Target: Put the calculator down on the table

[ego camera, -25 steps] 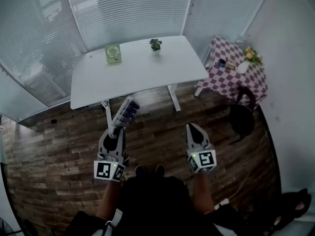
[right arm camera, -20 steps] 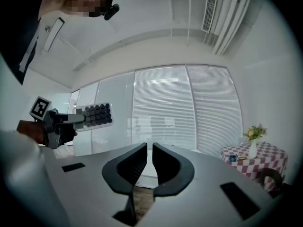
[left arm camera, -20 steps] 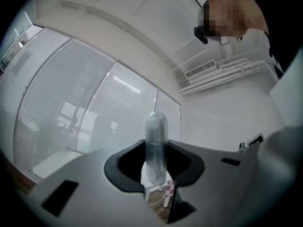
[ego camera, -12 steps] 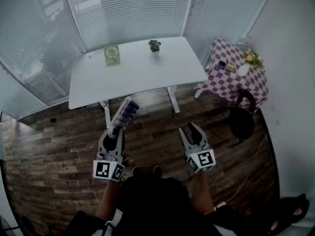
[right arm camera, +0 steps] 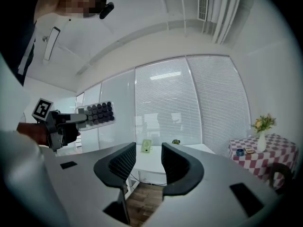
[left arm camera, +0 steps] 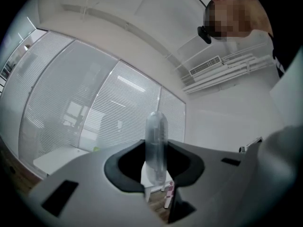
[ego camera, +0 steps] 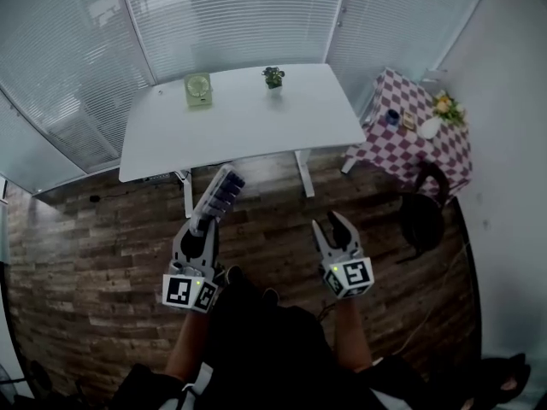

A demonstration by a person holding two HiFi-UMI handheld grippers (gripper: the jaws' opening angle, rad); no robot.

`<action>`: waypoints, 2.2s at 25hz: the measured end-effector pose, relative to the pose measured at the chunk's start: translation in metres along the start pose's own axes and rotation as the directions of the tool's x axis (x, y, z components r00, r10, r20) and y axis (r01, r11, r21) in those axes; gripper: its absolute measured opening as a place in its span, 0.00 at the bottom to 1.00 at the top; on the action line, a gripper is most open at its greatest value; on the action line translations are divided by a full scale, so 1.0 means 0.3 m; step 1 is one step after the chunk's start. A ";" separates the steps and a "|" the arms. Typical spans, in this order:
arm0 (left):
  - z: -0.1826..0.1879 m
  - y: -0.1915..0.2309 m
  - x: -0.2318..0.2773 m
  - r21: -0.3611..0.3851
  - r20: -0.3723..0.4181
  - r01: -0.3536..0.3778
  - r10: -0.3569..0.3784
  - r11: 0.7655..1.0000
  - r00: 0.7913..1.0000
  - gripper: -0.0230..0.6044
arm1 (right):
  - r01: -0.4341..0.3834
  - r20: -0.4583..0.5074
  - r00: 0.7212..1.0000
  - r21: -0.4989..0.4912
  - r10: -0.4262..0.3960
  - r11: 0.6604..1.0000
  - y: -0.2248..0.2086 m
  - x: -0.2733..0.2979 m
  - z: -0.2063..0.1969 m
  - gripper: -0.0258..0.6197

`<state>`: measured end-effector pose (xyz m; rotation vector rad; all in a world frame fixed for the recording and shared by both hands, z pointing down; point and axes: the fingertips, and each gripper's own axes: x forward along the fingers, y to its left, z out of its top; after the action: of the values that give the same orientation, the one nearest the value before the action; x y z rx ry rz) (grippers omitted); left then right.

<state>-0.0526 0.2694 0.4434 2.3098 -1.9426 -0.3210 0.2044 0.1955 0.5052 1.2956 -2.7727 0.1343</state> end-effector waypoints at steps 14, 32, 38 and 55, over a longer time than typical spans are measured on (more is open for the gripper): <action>-0.043 0.158 0.187 0.000 0.038 -0.009 0.009 1.000 0.999 0.19 | -0.020 0.036 0.999 -0.033 0.021 0.999 -0.057 0.246 0.002 0.28; -0.093 0.437 0.564 -0.035 -0.009 -0.016 0.015 0.999 1.000 0.20 | -0.020 0.014 1.000 -0.023 0.021 1.000 -0.165 0.682 0.046 0.28; -0.073 0.553 0.694 -0.052 -0.007 -0.001 0.000 0.999 1.000 0.20 | -0.022 0.012 1.000 -0.028 0.023 0.999 -0.179 0.842 0.079 0.27; -0.068 0.755 1.007 -0.071 -0.041 0.068 -0.071 0.995 0.997 0.20 | 0.021 0.059 0.998 0.039 -0.023 0.999 -0.228 1.152 0.179 0.25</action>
<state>-0.2169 -0.0688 0.4841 2.3245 -1.8043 -0.3358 0.0341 -0.1173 0.4922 1.3607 -2.8174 0.1516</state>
